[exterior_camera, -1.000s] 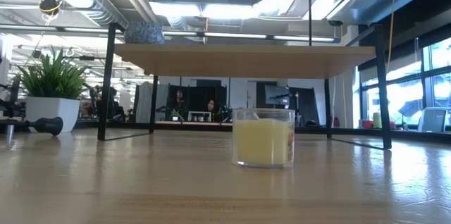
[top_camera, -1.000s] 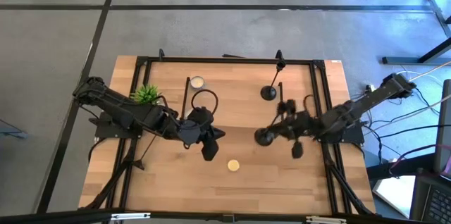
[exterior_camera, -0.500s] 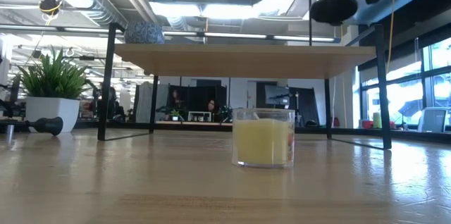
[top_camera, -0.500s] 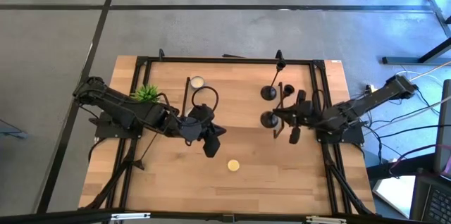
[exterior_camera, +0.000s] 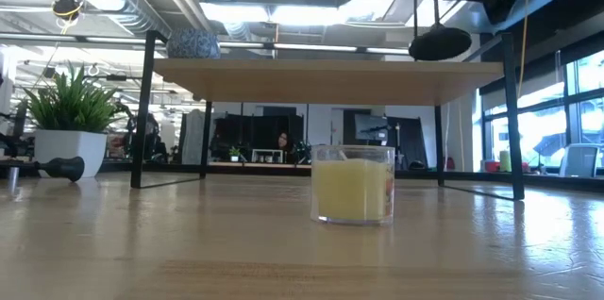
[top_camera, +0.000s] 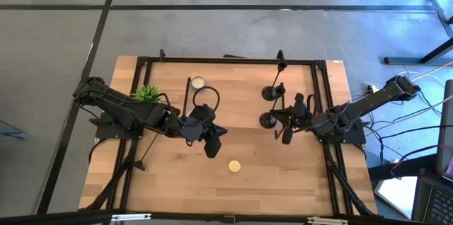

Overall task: Pick & Place candle stick holders
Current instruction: Put the right black candle holder on the shelf

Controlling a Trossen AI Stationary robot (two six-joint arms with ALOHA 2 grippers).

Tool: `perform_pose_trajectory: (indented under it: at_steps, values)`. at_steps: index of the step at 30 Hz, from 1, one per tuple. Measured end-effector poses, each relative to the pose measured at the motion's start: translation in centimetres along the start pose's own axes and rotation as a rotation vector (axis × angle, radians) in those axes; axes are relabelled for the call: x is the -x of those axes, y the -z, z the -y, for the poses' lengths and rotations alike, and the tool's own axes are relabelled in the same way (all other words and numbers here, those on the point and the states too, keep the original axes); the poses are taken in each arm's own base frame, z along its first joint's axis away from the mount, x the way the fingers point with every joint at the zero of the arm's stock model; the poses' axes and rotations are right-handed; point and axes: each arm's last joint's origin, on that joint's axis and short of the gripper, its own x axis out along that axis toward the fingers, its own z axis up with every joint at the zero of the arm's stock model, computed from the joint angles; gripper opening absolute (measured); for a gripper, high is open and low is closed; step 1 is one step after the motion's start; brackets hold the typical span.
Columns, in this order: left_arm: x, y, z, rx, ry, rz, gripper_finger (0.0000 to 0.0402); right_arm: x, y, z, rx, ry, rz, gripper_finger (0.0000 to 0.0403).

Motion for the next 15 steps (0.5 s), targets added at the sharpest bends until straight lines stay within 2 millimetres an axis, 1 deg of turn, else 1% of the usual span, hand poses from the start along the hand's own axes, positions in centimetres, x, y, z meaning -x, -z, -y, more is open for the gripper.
perform_pose_trajectory:
  at_steps: [4, 15]
  values:
    - [0.0, 0.03, 0.02, -0.008, 0.008, -0.009, 0.0002, 0.22, 0.43, -0.04, 0.004, 0.0, -0.03, 0.0007]
    - [0.0, 0.1, 0.02, -0.021, 0.018, -0.026, 0.0002, 0.89, 0.79, -0.37, -0.011, 0.055, -0.013, 0.0007]
